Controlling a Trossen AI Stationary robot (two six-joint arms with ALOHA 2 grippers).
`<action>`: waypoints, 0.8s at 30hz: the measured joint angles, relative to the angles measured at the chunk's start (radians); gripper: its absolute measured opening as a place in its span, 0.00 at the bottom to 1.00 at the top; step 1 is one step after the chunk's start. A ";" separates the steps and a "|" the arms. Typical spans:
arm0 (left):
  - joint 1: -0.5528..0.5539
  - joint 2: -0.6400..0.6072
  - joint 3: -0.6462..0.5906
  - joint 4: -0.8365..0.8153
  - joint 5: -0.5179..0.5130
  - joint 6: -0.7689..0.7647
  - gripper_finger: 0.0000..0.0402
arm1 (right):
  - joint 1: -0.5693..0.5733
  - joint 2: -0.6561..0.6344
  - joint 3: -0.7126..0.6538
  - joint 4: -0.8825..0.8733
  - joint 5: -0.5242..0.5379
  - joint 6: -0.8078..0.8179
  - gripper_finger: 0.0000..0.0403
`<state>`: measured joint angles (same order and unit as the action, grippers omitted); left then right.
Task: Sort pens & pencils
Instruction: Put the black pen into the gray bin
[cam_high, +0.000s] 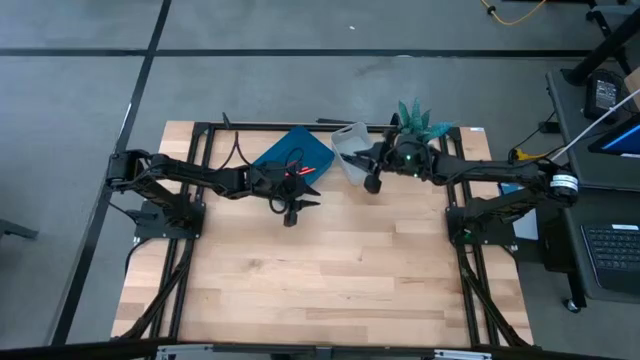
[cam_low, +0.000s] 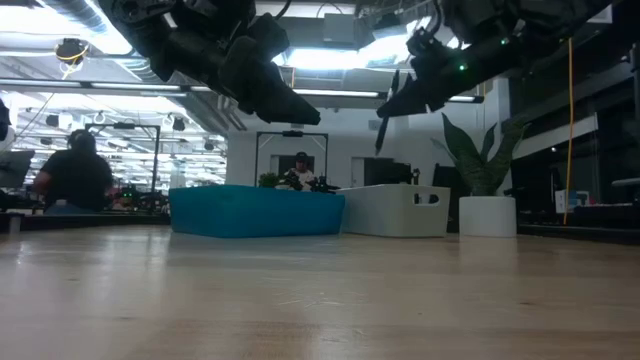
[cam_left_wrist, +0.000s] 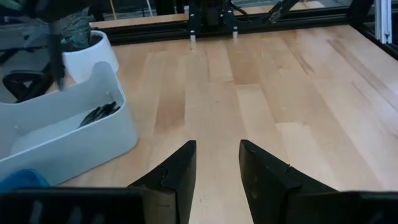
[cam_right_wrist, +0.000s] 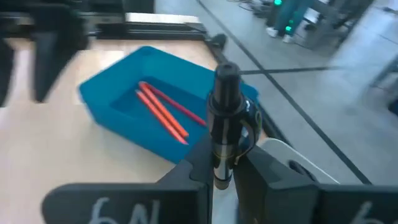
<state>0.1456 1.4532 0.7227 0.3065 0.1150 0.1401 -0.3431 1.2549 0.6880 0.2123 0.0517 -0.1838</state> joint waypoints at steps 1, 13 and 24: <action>0.001 0.000 0.000 0.000 0.000 0.003 0.29 | -0.014 0.000 0.000 0.000 0.005 0.002 0.10; 0.009 0.000 0.000 0.001 -0.003 0.032 0.29 | -0.135 0.000 0.000 -0.015 -0.037 0.027 0.10; 0.020 0.000 0.000 0.001 -0.003 0.028 0.29 | -0.240 0.001 0.006 -0.139 -0.215 0.109 0.10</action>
<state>0.1654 1.4536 0.7227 0.3073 0.1123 0.1676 -0.5829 1.2562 0.6943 0.0731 -0.1632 -0.0750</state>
